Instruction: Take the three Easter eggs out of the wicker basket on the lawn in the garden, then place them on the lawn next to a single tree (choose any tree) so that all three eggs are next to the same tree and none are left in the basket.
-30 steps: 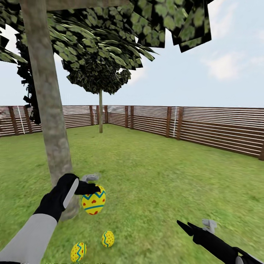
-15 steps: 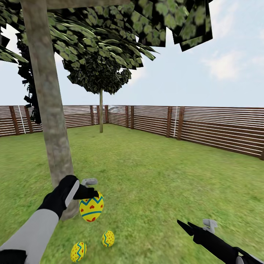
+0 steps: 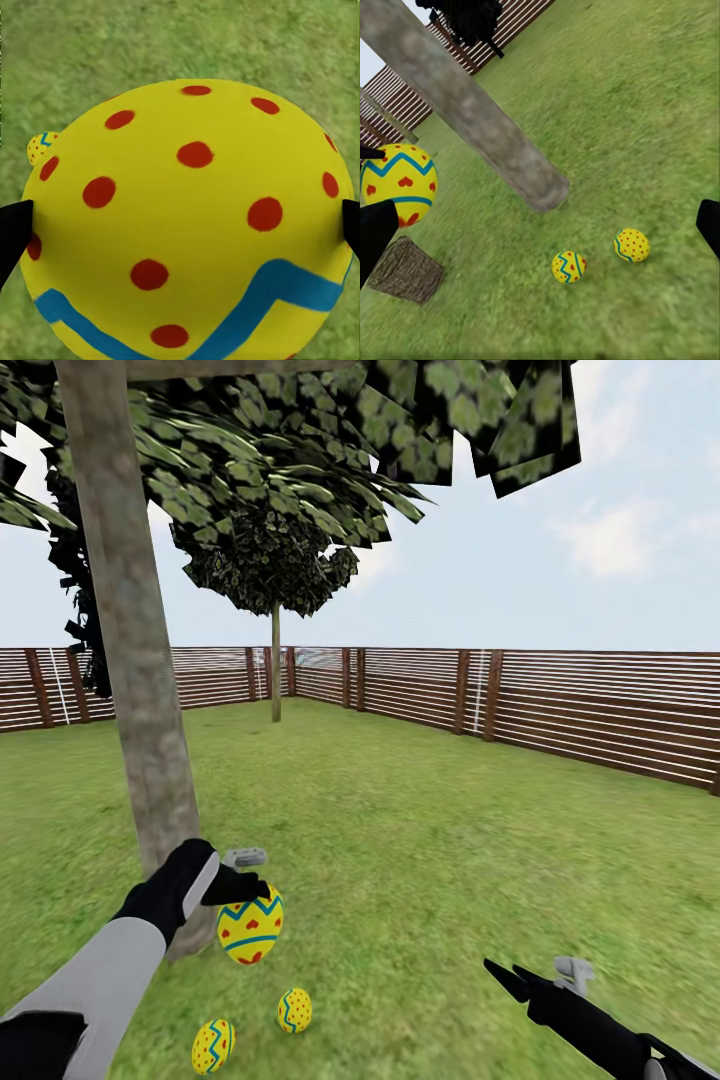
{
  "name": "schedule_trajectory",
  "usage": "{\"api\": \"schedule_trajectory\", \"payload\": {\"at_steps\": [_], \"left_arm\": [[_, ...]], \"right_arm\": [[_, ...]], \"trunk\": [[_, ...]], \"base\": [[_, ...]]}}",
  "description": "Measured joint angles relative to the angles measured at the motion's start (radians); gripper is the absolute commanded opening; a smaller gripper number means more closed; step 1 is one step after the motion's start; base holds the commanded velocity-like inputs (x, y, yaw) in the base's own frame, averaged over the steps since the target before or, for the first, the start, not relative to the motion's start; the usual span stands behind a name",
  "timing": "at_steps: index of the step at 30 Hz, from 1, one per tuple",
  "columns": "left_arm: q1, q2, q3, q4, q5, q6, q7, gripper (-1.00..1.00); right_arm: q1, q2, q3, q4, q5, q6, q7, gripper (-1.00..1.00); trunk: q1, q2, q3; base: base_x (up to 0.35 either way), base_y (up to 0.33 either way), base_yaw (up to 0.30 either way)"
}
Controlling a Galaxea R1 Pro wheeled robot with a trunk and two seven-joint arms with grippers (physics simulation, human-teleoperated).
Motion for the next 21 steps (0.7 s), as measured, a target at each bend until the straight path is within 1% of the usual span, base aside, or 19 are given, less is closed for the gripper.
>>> {"api": "schedule_trajectory", "payload": {"at_steps": [2,6,8,21], "left_arm": [[0.000,0.000,-0.001,0.004,-0.001,-0.006,0.000,-1.00],[-0.013,0.000,0.000,0.047,0.000,-0.026,0.000,-1.00],[-0.015,0.000,0.000,0.055,0.001,-0.031,0.000,-1.00],[-0.016,0.000,0.000,0.061,0.001,-0.041,0.000,-1.00]], "right_arm": [[0.000,0.000,0.001,0.000,0.000,0.000,0.000,1.00],[0.000,0.000,0.001,0.000,0.000,0.000,0.000,1.00],[0.000,0.000,0.001,0.000,0.000,0.000,0.000,1.00],[0.001,0.001,0.002,0.000,0.009,0.001,-0.001,1.00]], "trunk": [[0.008,-0.014,-0.006],[0.023,-0.042,-0.019],[0.031,-0.056,-0.025],[0.080,-0.146,-0.064]], "base": [[0.000,0.000,0.000],[0.000,0.000,0.000],[0.000,0.000,0.000],[0.000,0.000,0.000]]}}
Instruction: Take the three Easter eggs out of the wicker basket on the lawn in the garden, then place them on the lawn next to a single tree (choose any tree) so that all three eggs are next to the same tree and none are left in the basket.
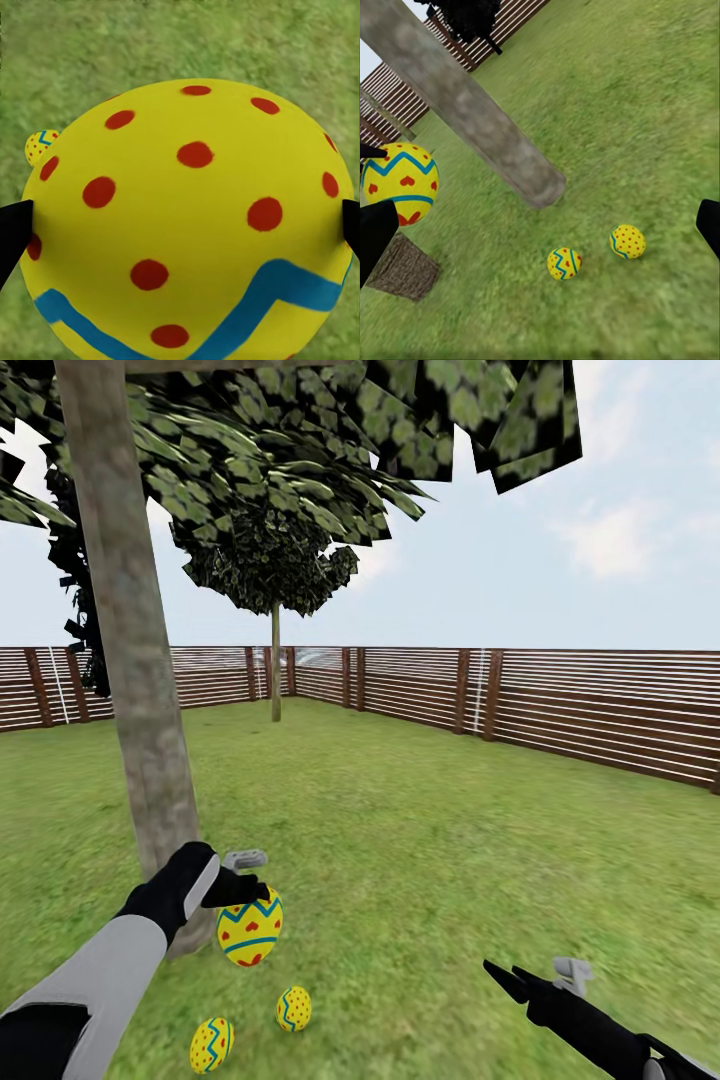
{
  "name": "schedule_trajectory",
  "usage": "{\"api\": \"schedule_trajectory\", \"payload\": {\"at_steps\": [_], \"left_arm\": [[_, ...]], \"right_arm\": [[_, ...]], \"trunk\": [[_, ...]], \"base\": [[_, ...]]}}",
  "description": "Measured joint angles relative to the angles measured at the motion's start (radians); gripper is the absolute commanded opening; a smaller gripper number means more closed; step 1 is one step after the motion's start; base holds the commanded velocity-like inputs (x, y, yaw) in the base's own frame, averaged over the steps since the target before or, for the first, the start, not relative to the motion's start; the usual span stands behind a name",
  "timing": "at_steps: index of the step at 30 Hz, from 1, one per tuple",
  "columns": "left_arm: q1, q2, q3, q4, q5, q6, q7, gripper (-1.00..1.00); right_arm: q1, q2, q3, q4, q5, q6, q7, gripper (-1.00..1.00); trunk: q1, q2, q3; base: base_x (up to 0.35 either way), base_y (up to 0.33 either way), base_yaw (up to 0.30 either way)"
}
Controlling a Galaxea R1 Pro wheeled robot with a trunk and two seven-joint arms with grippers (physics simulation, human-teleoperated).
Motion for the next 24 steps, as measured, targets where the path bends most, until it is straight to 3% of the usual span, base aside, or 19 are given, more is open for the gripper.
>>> {"api": "schedule_trajectory", "payload": {"at_steps": [24], "left_arm": [[0.000,-0.001,0.000,-0.001,0.000,-0.001,0.000,-1.00]], "right_arm": [[0.000,0.003,0.000,0.000,0.002,-0.001,-0.001,1.00]], "trunk": [[0.092,-0.168,-0.075]], "base": [[0.000,0.000,0.000]]}}
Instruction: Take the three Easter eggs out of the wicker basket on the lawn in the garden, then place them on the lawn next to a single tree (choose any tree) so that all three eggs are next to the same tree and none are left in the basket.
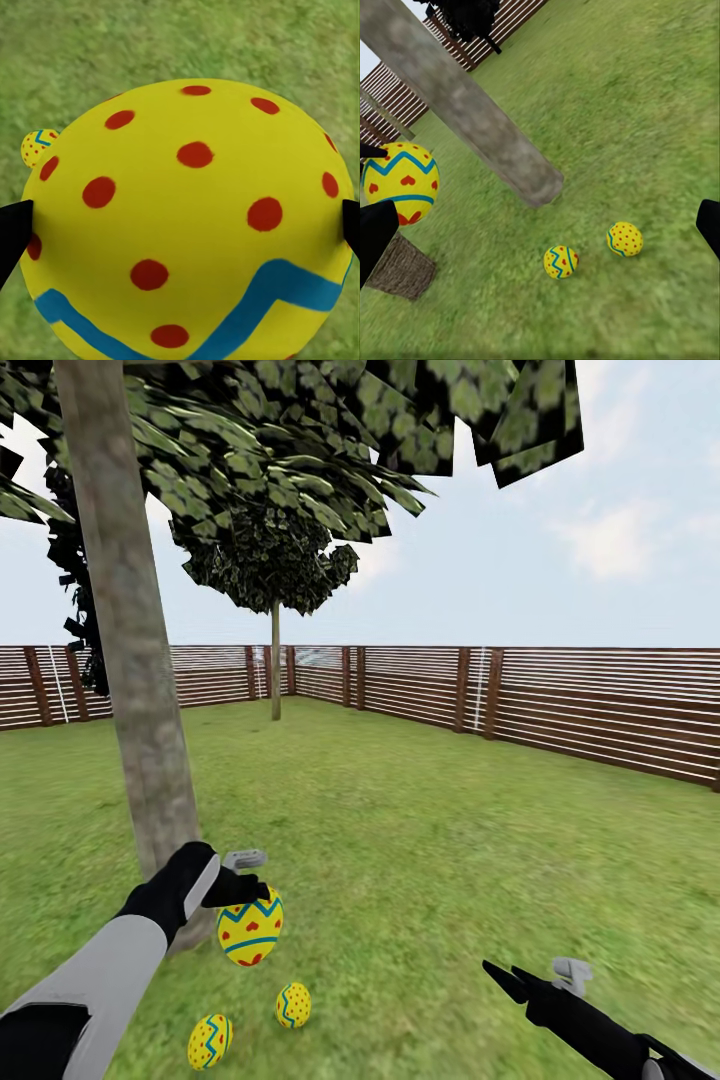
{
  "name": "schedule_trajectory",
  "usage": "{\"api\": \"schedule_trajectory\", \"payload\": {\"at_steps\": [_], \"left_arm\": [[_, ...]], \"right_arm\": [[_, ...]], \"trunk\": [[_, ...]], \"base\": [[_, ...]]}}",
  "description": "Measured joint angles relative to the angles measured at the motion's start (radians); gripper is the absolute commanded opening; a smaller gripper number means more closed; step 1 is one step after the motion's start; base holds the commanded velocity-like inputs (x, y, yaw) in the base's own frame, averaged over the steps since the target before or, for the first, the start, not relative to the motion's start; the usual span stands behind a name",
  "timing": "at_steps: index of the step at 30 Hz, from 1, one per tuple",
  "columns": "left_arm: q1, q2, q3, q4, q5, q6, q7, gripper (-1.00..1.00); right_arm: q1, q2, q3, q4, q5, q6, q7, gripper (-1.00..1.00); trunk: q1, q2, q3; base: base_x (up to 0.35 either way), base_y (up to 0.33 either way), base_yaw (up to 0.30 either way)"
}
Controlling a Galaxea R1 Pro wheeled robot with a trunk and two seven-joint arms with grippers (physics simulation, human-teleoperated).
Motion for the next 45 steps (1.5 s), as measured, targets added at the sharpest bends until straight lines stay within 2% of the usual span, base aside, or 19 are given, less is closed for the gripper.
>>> {"api": "schedule_trajectory", "payload": {"at_steps": [8,11,12,14,15,16,18,19,20,22,27,32,37,39,45], "left_arm": [[0.000,0.007,0.000,0.001,0.000,0.000,-0.001,-1.00],[0.000,0.009,0.000,0.000,0.000,0.000,-0.001,-1.00],[0.000,0.009,0.000,0.000,0.000,0.000,-0.001,-1.00],[0.001,0.007,0.001,0.001,0.000,0.000,0.000,-1.00],[0.001,0.005,0.002,0.001,-0.001,0.000,0.000,-1.00],[0.001,0.003,0.002,0.004,-0.001,-0.002,0.000,-1.00],[0.001,0.003,0.002,0.021,-0.002,-0.010,0.001,-1.00],[0.001,0.005,0.001,0.034,-0.001,-0.014,0.001,-1.00],[0.001,0.006,0.001,0.040,0.000,-0.016,0.000,-1.00],[0.001,0.007,0.002,0.046,0.002,-0.019,0.001,-1.00],[0.003,0.002,0.003,0.049,0.003,-0.027,0.001,-1.00],[0.006,0.005,0.002,0.055,0.000,-0.131,0.002,-1.00],[0.005,0.007,0.002,0.134,0.001,-0.217,0.004,-1.00],[0.005,0.008,0.002,0.173,0.001,-0.256,0.005,-1.00],[0.006,0.007,0.001,0.202,0.002,-0.283,0.011,-1.00]], "right_arm": [[0.000,0.001,0.001,-0.002,-0.003,-0.001,0.006,1.00],[-0.006,-0.004,0.000,-0.041,-0.011,0.016,0.010,1.00],[-0.017,-0.006,0.000,-0.068,-0.012,0.043,0.010,1.00],[-0.061,-0.009,-0.003,-0.157,-0.013,0.164,0.007,1.00],[-0.090,-0.010,-0.004,-0.192,-0.011,0.223,0.004,1.00],[-0.149,-0.012,-0.006,-0.224,-0.008,0.319,-0.005,1.00],[-0.240,-0.015,-0.004,-0.244,0.021,0.429,-0.063,1.00],[-0.282,-0.010,-0.001,-0.251,0.045,0.471,-0.121,1.00],[-0.301,-0.008,0.000,-0.253,0.056,0.482,-0.153,1.00],[-0.323,-0.005,0.001,-0.254,0.069,0.482,-0.200,1.00],[-0.329,-0.015,-0.009,-0.252,0.068,0.482,-0.213,1.00],[-0.327,-0.005,-0.001,-0.250,0.074,0.482,-0.216,1.00],[-0.320,-0.002,-0.001,-0.237,0.075,0.482,-0.215,1.00],[-0.318,-0.002,-0.002,-0.227,0.074,0.454,-0.215,1.00],[-0.316,-0.002,-0.003,-0.157,0.078,0.431,-0.216,1.00]], "trunk": [[0.031,-0.056,-0.025],[0.042,-0.077,-0.034],[0.046,-0.084,-0.038],[0.054,-0.098,-0.044],[0.058,-0.105,-0.047],[0.061,-0.112,-0.050],[0.069,-0.126,-0.056],[0.073,-0.133,-0.060],[0.077,-0.140,-0.063],[0.084,-0.154,-0.069],[0.104,-0.189,-0.085],[0.123,-0.224,-0.100],[0.142,-0.259,-0.117],[0.150,-0.273,-0.124],[0.173,-0.315,-0.148]], "base": [[0.000,0.000,0.000],[0.000,0.000,0.000],[0.000,0.000,0.000],[0.000,0.000,0.000],[0.000,0.000,0.000],[0.000,0.000,0.000],[0.000,0.000,0.000],[0.000,0.000,0.000],[0.000,0.000,0.000],[0.000,0.000,0.000],[0.000,0.000,0.000],[0.000,0.000,0.000],[0.000,0.000,0.000],[0.000,0.000,0.000],[0.000,0.000,0.083]]}}
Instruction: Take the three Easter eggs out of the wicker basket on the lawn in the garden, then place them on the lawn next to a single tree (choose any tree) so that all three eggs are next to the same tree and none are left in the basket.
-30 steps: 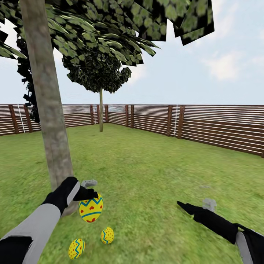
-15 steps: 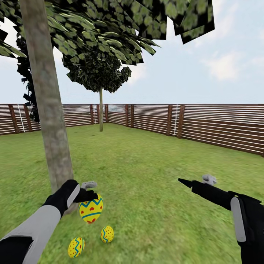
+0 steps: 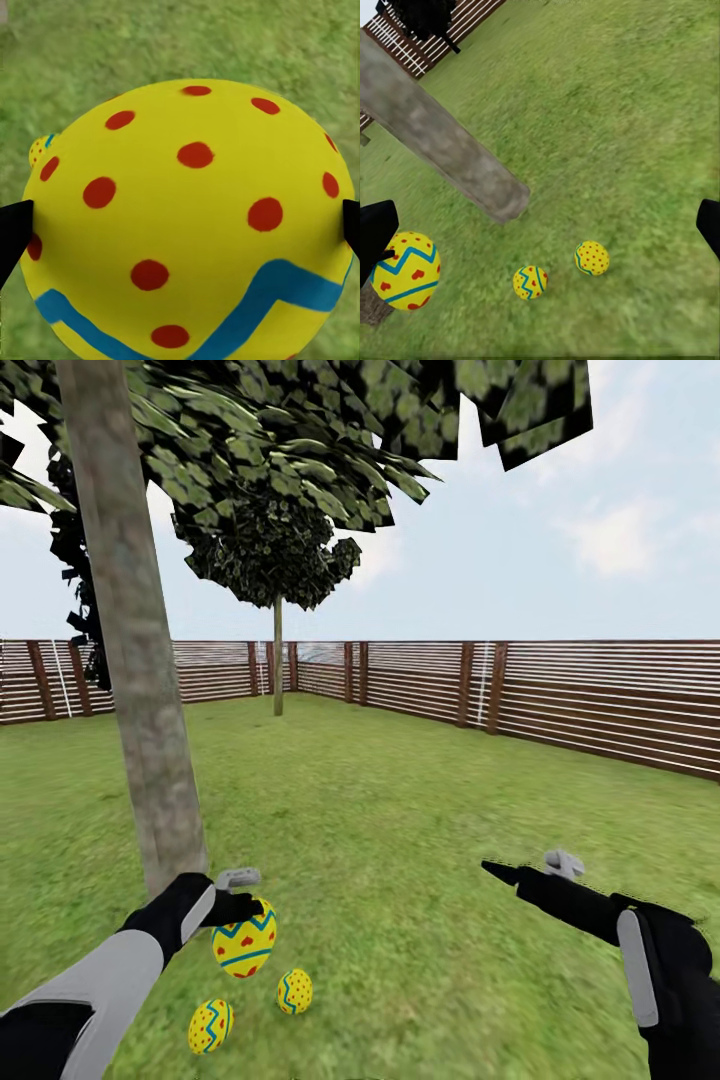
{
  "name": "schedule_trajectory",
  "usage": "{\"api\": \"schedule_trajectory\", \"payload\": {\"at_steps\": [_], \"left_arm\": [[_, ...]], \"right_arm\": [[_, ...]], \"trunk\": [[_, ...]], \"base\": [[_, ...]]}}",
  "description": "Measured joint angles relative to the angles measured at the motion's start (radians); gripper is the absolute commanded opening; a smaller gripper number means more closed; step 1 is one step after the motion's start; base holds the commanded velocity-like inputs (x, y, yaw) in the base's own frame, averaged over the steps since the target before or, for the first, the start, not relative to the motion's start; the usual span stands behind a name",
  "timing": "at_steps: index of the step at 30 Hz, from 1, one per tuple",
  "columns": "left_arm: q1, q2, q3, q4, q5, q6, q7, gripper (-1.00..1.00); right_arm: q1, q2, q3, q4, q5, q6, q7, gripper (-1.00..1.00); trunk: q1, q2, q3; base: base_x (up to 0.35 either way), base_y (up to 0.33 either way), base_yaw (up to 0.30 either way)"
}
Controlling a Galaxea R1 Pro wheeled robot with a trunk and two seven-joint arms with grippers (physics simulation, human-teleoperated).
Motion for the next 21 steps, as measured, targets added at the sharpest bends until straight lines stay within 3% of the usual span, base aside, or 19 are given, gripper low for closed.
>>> {"api": "schedule_trajectory", "payload": {"at_steps": [5,18,21], "left_arm": [[0.000,0.000,0.000,0.003,-0.001,-0.019,0.011,-1.00],[0.000,-0.002,-0.003,0.008,-0.002,-0.057,0.045,-1.00],[0.000,-0.002,-0.003,0.008,-0.002,-0.057,0.045,-1.00]], "right_arm": [[0.000,-0.003,-0.006,0.031,-0.002,-0.039,0.000,1.00],[0.001,-0.001,-0.008,0.092,0.004,-0.044,-0.015,1.00],[0.000,0.000,-0.025,0.093,0.001,-0.038,-0.079,1.00]], "trunk": [[0.019,-0.035,-0.019],[0.069,-0.126,-0.062],[0.081,-0.147,-0.074]], "base": [[0.000,0.000,0.060],[0.000,0.000,0.002],[0.000,0.000,0.000]]}}
